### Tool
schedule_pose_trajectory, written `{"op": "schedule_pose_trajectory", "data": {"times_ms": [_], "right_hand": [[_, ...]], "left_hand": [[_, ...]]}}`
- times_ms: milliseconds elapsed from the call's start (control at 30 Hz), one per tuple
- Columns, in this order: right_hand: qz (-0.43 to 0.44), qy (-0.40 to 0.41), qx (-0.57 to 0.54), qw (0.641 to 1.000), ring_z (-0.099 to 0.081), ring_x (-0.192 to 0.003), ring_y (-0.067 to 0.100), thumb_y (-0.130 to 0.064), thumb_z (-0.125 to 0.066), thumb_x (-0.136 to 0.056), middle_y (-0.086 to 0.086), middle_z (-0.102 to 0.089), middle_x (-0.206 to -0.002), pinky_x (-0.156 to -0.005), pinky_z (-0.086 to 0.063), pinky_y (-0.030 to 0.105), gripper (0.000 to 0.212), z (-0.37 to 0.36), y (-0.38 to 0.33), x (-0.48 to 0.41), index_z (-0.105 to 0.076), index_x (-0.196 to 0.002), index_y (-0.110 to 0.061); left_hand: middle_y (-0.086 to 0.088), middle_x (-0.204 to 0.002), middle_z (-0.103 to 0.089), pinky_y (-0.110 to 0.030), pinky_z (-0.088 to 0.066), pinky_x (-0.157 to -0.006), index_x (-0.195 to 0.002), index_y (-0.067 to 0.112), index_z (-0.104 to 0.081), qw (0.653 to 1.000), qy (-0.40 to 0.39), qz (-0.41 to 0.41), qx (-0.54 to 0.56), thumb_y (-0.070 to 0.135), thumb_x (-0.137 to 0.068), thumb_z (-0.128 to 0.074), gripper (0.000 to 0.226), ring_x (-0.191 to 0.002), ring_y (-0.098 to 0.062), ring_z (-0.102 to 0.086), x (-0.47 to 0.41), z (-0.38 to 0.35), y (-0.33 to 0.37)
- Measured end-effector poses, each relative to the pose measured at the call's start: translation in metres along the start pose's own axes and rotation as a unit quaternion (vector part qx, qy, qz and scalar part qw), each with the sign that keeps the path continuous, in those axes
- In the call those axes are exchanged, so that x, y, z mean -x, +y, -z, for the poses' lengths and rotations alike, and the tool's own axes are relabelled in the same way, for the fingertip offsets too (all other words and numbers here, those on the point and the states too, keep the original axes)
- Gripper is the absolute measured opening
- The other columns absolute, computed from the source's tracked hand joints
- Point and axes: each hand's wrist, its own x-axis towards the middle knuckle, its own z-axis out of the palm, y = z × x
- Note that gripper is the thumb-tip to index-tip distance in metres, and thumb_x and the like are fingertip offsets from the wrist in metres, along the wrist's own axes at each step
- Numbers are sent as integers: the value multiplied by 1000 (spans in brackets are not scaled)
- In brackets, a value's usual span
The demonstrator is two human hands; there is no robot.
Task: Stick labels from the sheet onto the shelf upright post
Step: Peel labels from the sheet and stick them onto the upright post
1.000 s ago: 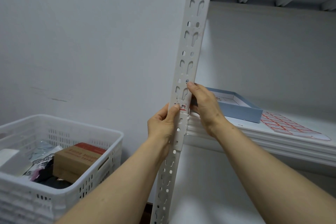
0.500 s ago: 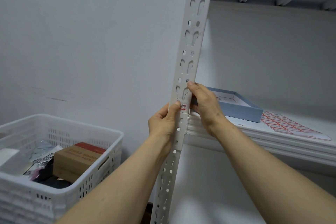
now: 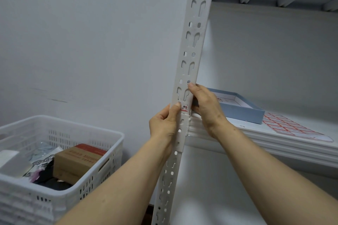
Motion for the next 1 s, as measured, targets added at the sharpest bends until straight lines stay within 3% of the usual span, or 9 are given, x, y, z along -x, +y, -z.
{"op": "schedule_pose_trajectory", "data": {"times_ms": [133,233,467,667,800,1000], "right_hand": [[1,1,0,1000,-62,-103,31,-55,-56,-73,14,-68,-105,-98,-46,52,43,-1,-2,1,-67,-91,-18],[3,-2,-5,1000,-63,-103,32,-50,-55,-80,14,-68,-105,-98,-46,51,39,-1,-3,3,-67,-95,-16],[-8,-2,-46,999,-65,-95,32,-36,-50,-94,18,-68,-107,-96,-48,50,25,1,-6,6,-67,-90,-19],[0,11,-82,997,-67,-99,29,-33,-48,-95,12,-71,-104,-89,-53,41,31,4,-4,6,-62,-111,-9],[-8,0,-108,994,-69,-90,21,-29,-47,-96,7,-72,-98,-80,-56,31,27,6,-5,9,-62,-106,-8],[-11,15,-89,996,-67,-97,27,-32,-49,-95,10,-72,-102,-91,-52,40,29,3,-7,11,-64,-106,-9]], "left_hand": [[6,-62,-72,-13,-49,-48,-85,17,-72,1000,2,-5,-4,23,-87,-65,9,-53,-4,-66,1,-1,0],[5,-66,-73,-14,-50,-50,-92,16,-73,1000,-1,-4,-10,26,-87,-66,14,-56,-5,-67,0,0,0],[0,-77,-76,-21,-58,-63,-95,17,-74,1000,-18,6,-7,33,-87,-64,21,-65,-9,-69,-2,4,-2],[-2,-92,-76,-27,-56,-78,-106,16,-73,999,-29,2,-24,31,-87,-65,25,-82,-13,-70,-2,7,0],[6,-76,-75,-14,-53,-61,-95,18,-73,999,-31,-5,-39,23,-88,-65,12,-68,-3,-69,-1,7,3],[13,-67,-69,-1,-40,-47,-89,15,-72,994,-28,-37,-104,25,-88,-64,12,-52,12,-61,-3,9,9]]}}
